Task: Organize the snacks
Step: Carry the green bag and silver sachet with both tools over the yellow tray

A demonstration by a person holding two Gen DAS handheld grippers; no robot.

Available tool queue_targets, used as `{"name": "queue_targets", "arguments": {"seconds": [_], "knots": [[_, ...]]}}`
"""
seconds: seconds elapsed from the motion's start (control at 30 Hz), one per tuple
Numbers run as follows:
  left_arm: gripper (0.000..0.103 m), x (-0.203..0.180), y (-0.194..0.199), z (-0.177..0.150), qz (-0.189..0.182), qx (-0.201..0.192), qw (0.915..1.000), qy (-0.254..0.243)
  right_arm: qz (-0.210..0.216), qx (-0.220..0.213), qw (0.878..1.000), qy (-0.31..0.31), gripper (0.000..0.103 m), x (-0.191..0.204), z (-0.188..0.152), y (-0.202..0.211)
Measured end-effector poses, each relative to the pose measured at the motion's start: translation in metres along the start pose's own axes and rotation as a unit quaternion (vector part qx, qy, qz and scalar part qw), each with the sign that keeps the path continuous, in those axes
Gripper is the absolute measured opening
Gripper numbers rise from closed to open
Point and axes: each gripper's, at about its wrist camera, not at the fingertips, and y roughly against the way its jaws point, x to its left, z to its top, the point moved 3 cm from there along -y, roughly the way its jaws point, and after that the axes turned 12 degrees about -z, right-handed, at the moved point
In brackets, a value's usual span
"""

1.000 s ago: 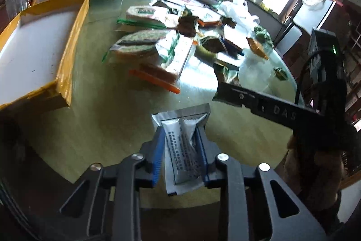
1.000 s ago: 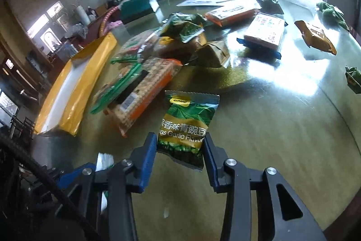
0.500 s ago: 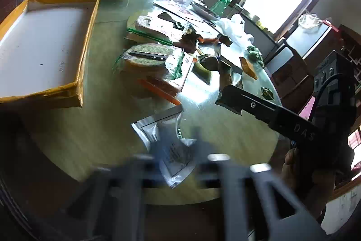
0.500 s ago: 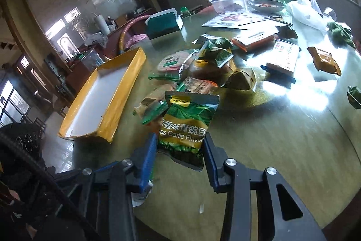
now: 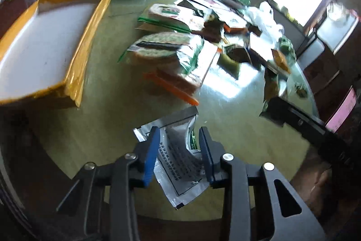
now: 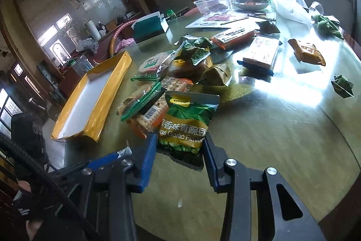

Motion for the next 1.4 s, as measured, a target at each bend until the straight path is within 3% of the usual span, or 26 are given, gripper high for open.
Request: {"name": "queue_targets", "arguments": {"seconds": [0.17,0.27,0.3,0.33,0.4,0.57,0.73,0.9,1.07,1.2,1.3,1.4], "knots": [[0.041,-0.018,-0.007,-0.01,0.038,0.02,0.9946,-0.095,0.0,0.001,1.0,-0.004,0.041,-0.006,-0.001,-0.002],[0.033,-0.015,-0.003,-0.015,0.032,0.021,0.9913,-0.126,-0.001,0.002,1.0,-0.006,0.041,-0.007,-0.001,-0.002],[0.024,-0.013,-0.001,-0.017,0.017,0.019,0.9905,-0.135,0.0,0.002,1.0,-0.006,0.041,-0.008,-0.001,-0.002],[0.021,-0.01,0.001,-0.017,0.007,0.022,0.9902,-0.137,0.0,0.001,1.0,-0.006,0.041,-0.007,0.0,-0.002],[0.021,-0.006,0.005,-0.017,0.004,0.015,0.9904,-0.138,-0.001,0.0,1.0,-0.004,0.041,-0.006,0.0,-0.002],[0.02,-0.002,0.028,-0.007,-0.032,-0.02,0.9933,-0.109,0.007,-0.001,1.0,0.001,0.04,0.001,0.002,-0.002],[0.02,0.023,0.085,0.024,-0.073,-0.078,0.9923,-0.062,0.039,0.001,0.998,0.042,0.04,0.04,0.006,0.0],[0.02,0.09,0.125,0.061,-0.023,-0.136,0.9904,-0.011,0.124,0.006,0.986,0.114,0.04,0.127,0.022,-0.008],[0.02,0.171,0.116,0.085,0.009,-0.138,0.9888,0.056,0.167,0.041,0.971,0.168,0.04,0.208,0.032,-0.047],[0.021,0.193,0.105,0.089,0.034,-0.128,0.9898,0.052,0.134,0.068,0.964,0.218,0.04,0.249,0.027,-0.087],[0.021,0.198,0.092,0.086,0.031,-0.107,0.9924,0.051,0.102,0.09,0.962,0.235,0.041,0.254,0.018,-0.108],[0.021,0.189,0.087,0.073,0.028,-0.096,0.9943,0.038,0.087,0.096,0.959,0.251,0.041,0.247,0.004,-0.102]]}}
